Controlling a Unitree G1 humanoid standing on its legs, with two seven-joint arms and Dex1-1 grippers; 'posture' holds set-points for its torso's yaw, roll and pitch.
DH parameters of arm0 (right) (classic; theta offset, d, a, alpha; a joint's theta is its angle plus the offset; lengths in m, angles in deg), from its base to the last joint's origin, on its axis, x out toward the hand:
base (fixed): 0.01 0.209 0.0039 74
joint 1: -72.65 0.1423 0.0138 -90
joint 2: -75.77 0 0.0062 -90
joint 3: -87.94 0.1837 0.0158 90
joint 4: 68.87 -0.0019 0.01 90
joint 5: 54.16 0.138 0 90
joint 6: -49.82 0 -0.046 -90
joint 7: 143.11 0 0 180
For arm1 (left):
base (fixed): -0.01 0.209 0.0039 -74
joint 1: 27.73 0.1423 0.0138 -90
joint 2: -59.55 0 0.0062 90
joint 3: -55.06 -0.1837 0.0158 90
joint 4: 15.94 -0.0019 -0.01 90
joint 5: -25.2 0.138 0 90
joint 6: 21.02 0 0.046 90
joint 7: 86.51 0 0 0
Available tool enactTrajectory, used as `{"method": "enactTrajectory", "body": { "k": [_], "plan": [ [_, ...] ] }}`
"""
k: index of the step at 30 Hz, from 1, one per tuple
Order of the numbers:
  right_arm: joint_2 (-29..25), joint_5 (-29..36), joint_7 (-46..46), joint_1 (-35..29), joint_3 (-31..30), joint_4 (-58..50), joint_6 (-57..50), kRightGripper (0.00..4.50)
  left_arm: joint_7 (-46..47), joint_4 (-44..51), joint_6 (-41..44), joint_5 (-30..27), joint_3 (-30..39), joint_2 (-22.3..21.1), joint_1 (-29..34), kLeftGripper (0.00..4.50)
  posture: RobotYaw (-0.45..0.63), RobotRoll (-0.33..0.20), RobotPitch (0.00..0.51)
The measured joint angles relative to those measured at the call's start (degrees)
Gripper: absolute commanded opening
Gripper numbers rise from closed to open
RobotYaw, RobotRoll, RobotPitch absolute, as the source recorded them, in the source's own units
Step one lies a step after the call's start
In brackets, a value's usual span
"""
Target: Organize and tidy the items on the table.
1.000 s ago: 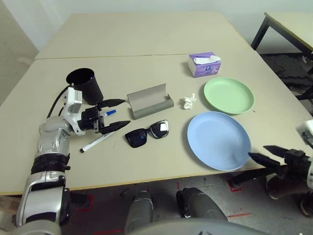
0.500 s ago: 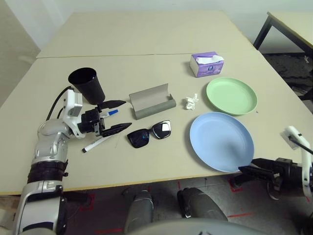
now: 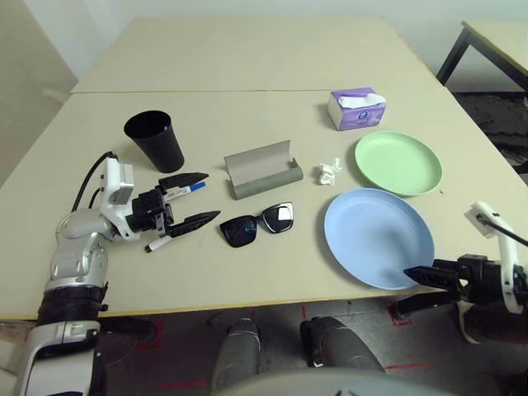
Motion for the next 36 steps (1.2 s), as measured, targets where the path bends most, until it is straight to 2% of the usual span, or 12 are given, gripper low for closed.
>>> {"method": "enactTrajectory", "body": {
  "k": [4, 13, 17, 20, 26, 29, 32, 36],
  "plan": [
    [0.00, 0.20, -0.62, 0.04, 0.25, -0.01, 0.04, 0.03, 0.42, 0.12, -0.48, -0.01, 0.29, 0.01, 0.00, 4.50, -0.04, 0.000, 0.121],
    [-2.13, 1.32, -3.34, 0.17, 1.47, 0.05, -0.88, 0.03, 0.41, -0.13, -1.54, 0.04, 0.21, 1.18, -0.07, 4.50, -0.05, 0.000, 0.128],
    [-4.88, 1.30, -4.72, 3.62, 1.36, 3.28, -2.66, 0.03, 0.27, -1.20, -1.98, 0.14, 0.03, 1.59, -0.12, 4.50, -0.06, 0.000, 0.133],
    [-7.49, 1.22, -5.57, 9.24, 0.88, 6.62, -4.05, 0.03, 0.15, -1.80, -2.63, 0.20, -0.25, 2.06, -0.21, 4.50, -0.06, 0.000, 0.133],
    [-9.34, 1.10, -7.34, 28.23, -3.09, 17.12, -8.31, 0.03, -0.18, -2.50, -4.06, 0.34, -0.89, 2.63, 0.09, 4.50, -0.05, 0.000, 0.138],
    [-9.95, 0.00, -8.20, 38.12, -7.32, 23.87, -11.51, 0.03, -0.15, -2.84, -4.71, 0.37, -1.09, 3.09, 0.55, 4.50, -0.05, 0.000, 0.141],
    [-11.96, -1.75, -10.77, 43.42, -13.08, 28.22, -13.26, 0.03, 0.00, -2.84, -5.09, 0.38, -1.14, 3.65, 1.71, 4.50, -0.04, 0.000, 0.142],
    [-13.01, -6.21, -17.15, 52.01, -24.38, 35.35, -13.03, 0.03, 0.49, -2.59, -5.99, 0.45, -1.37, 4.61, 3.46, 4.50, -0.03, 0.000, 0.144]
  ]
}}
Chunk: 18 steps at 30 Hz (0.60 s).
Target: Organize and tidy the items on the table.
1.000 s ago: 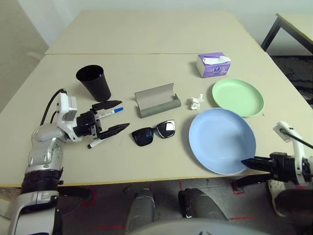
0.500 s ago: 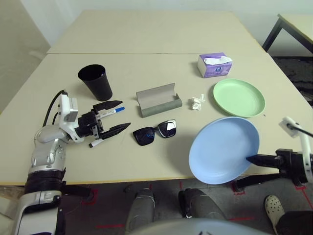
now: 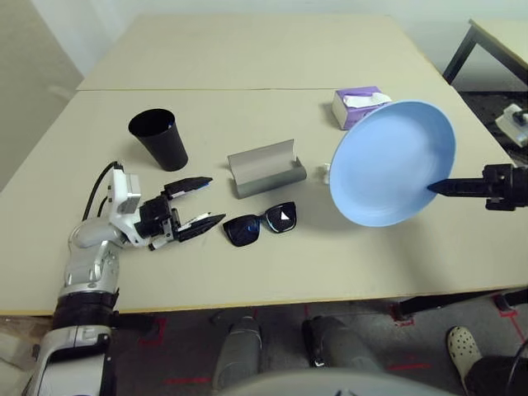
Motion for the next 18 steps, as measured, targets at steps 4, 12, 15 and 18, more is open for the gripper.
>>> {"method": "enactTrajectory", "body": {
  "k": [4, 12, 15, 18],
  "plan": [
    [-0.70, -7.08, -8.24, 9.27, -10.67, 9.41, 4.05, 0.03, 0.65, 1.23, -0.21, 0.00, -0.15, 0.34, 1.28, 4.50, -0.01, 0.000, 0.150],
    [7.72, -28.56, -23.08, 26.25, -26.21, 37.75, 19.67, 0.03, 2.55, 4.63, -0.50, 0.07, -0.93, 0.90, 4.02, 4.50, 0.00, 0.000, 0.164],
    [10.30, -34.52, -26.17, 27.71, -27.62, 44.28, 23.87, 0.03, 3.10, 5.71, -0.51, 0.05, -1.03, 1.00, 5.05, 4.50, 0.01, 0.000, 0.167],
    [13.20, -38.50, -27.19, 29.25, -27.30, 49.38, 26.45, 0.03, 3.70, 6.24, -0.53, 0.03, -1.10, 1.15, 5.85, 4.50, 0.01, 0.000, 0.169]
  ]
}}
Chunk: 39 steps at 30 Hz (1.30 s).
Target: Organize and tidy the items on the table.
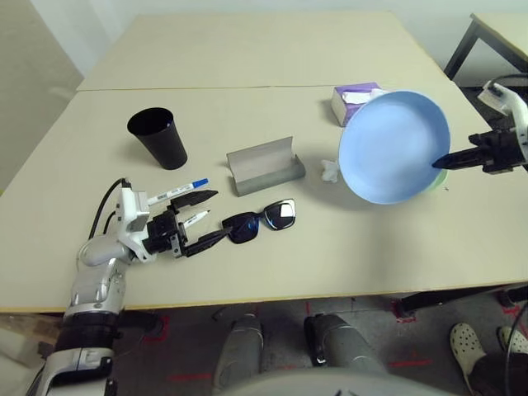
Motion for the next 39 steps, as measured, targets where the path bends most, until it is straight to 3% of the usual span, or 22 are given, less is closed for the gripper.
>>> {"method": "enactTrajectory", "body": {
  "k": [6, 18, 36, 39],
  "plan": [
    [3.06, -4.47, 4.04, 1.75, 4.97, 6.86, 4.98, 0.03, 0.93, 0.96, -0.05, 0.02, -0.56, 0.70, 1.38, 4.50, 0.02, 0.000, 0.173],
    [3.66, -9.14, 13.25, 5.11, 16.18, 11.19, 9.42, 0.03, 1.07, 1.30, -0.29, 0.12, -0.76, 0.69, 1.65, 4.50, 0.01, 0.000, 0.175],
    [2.53, -15.93, 17.53, 4.33, 20.41, 12.20, 12.84, 0.03, 1.89, 3.53, -0.45, 1.09, -1.40, 0.69, 3.51, 4.50, 0.01, 0.000, 0.182],
    [2.53, -16.77, 17.44, 4.17, 20.60, 12.33, 12.84, 0.65, 1.98, 3.54, -0.45, 1.27, -2.04, 0.75, 3.70, 4.50, 0.00, 0.000, 0.183]
  ]
}}
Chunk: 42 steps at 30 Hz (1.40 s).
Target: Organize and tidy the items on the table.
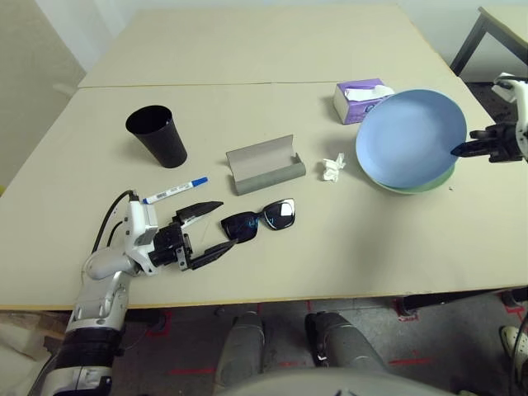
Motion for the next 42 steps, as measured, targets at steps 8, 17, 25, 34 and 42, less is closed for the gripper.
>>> {"method": "enactTrajectory", "body": {
  "k": [8, 17, 25, 34, 42],
  "plan": [
    [0.03, -1.17, -0.60, -0.58, 0.78, 0.40, -0.01, 3.53, 0.84, 1.00, 0.03, 0.30, -0.90, 0.10, 0.25, 4.50, 0.00, 0.000, 0.173],
    [-0.67, -1.36, -2.27, -0.99, 2.07, 0.37, -0.11, 4.46, 1.38, 0.96, 0.48, 0.46, -1.07, -0.01, -0.82, 4.50, -0.02, 0.000, 0.168],
    [-4.92, -0.37, -11.79, -1.61, 2.44, -7.60, 0.23, 4.46, 0.70, -0.63, 0.48, 0.02, -0.14, -1.84, -1.91, 4.50, -0.01, 0.000, 0.168],
    [-5.51, 14.35, -6.37, -38.97, 23.88, -66.73, -14.76, 4.46, -1.13, -1.18, 1.64, -1.30, 1.77, -5.07, -1.79, 4.50, -0.04, 0.000, 0.166],
    [12.10, 22.01, 9.58, -62.25, 31.68, -99.85, -15.71, 4.46, -1.62, -0.97, 3.70, -1.67, 2.50, -7.36, -2.28, 4.50, -0.03, 0.000, 0.161]
  ]
}}
